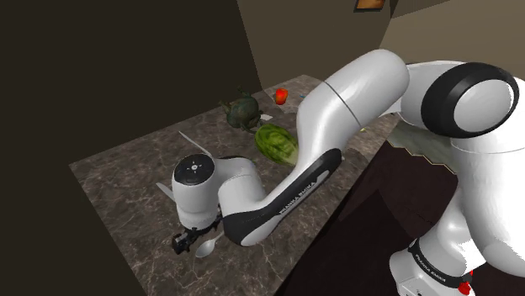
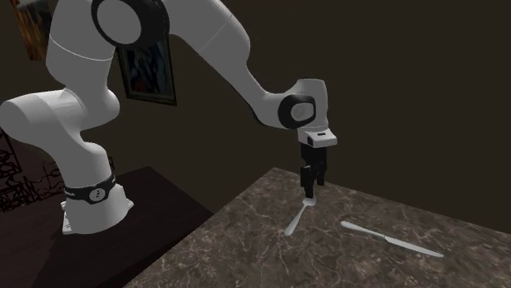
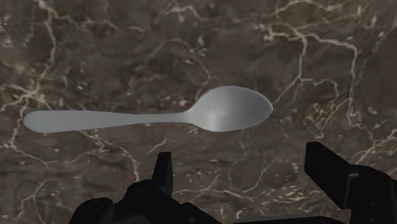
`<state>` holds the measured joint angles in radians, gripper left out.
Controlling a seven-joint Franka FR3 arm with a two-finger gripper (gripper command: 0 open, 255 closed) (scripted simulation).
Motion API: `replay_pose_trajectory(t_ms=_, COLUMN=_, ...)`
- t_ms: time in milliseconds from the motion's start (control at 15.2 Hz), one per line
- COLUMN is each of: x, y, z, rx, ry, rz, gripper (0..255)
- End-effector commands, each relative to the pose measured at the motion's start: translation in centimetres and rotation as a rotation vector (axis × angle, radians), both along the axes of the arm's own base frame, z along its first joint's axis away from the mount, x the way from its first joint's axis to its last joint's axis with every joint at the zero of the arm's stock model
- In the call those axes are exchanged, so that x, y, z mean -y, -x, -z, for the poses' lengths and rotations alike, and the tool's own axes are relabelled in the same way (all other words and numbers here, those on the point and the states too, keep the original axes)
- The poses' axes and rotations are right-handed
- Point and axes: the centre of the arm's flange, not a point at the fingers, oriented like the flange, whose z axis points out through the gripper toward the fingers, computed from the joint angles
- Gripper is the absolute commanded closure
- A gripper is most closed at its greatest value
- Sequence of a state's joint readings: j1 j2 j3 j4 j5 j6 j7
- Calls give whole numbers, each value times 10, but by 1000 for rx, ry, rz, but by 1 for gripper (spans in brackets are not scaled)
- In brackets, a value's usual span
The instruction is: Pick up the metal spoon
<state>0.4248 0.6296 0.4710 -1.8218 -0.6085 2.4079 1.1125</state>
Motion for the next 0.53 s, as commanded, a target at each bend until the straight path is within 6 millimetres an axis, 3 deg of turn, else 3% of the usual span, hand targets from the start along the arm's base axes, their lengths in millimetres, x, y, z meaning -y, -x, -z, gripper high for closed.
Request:
replay_pose_trajectory(t_ms=0, x=-3, y=-2, z=11, rx=1, ry=0, rz=-1, gripper=0)
replay_pose_trajectory(t_ms=462, x=-3, y=-2, z=40, rx=1, ry=0, rz=-1, gripper=0)
